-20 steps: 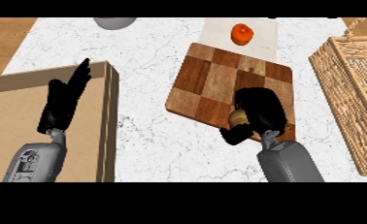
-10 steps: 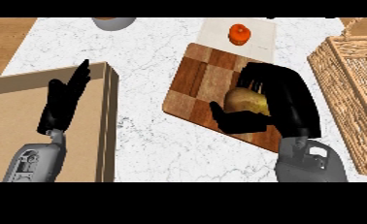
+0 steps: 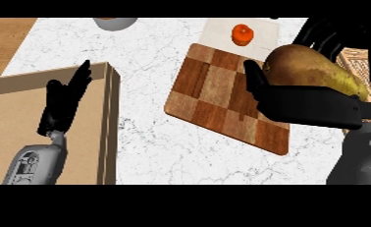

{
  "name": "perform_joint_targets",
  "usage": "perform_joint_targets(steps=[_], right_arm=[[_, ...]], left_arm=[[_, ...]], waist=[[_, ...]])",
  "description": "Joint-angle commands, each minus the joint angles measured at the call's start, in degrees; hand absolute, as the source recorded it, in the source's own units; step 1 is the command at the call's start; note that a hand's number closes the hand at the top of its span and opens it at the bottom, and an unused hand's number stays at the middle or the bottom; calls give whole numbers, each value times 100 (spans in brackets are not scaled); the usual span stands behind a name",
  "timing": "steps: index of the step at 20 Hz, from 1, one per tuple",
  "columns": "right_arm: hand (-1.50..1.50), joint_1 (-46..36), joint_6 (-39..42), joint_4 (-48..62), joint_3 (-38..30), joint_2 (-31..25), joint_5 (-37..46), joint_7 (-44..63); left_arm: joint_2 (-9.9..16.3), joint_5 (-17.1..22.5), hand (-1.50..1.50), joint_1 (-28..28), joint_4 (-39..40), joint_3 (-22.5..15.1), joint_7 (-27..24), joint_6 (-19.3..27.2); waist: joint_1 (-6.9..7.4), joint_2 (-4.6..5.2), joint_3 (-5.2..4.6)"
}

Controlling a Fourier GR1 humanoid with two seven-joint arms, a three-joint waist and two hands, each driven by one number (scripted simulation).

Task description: Pick the pear from the cutting board and place it in the basket

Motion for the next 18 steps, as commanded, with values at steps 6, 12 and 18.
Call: perform_joint_targets(steps=[6, 12, 18], right_arm=[[150, -1785, 632, 832, -1451, -1014, -506, 776], [150, -1650, 1472, 1807, -1261, -2234, -114, 230], [150, -1281, 1792, 2674, -1643, -3276, -19, -627]], left_arm=[[98, 49, 0, 32, 88, 109, 64, -64], [-42, -79, 0, 114, 167, -86, -153, 19], [-68, -50, 0, -74, 69, -35, 62, 103]], waist=[[9, 23, -40], [-36, 41, -48], [-25, 54, -37]])
